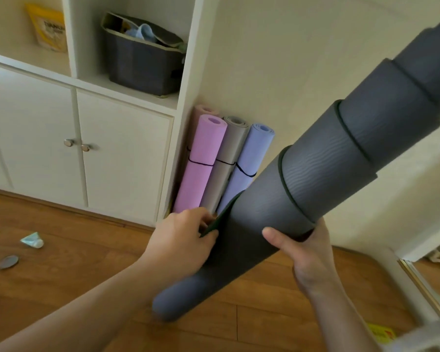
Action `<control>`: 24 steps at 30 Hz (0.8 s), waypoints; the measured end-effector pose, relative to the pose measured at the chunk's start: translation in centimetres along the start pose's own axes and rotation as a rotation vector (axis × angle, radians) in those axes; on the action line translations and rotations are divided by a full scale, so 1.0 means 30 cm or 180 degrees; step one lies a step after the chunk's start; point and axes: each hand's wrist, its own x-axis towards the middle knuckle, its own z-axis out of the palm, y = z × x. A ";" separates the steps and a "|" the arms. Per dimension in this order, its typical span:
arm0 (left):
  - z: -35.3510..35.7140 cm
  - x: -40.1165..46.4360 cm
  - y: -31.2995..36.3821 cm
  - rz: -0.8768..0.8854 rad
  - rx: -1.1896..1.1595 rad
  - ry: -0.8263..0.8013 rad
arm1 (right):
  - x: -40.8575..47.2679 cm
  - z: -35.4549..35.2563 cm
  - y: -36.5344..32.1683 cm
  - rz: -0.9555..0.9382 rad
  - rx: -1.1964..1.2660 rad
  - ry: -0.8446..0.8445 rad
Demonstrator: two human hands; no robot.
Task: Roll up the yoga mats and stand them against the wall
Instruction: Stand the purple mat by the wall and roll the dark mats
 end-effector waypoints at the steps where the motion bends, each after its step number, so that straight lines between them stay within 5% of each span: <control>1: 0.015 -0.008 0.000 0.0008 -0.0081 -0.0068 | 0.000 0.016 0.003 -0.0011 -0.0036 0.0063; 6: 0.052 -0.017 -0.045 -0.0078 -0.0760 -0.0604 | 0.008 0.045 0.001 0.0090 0.0120 0.0121; 24: 0.097 -0.015 -0.094 0.0014 -0.0899 -0.0730 | -0.046 0.092 -0.007 0.0310 0.0191 -0.0849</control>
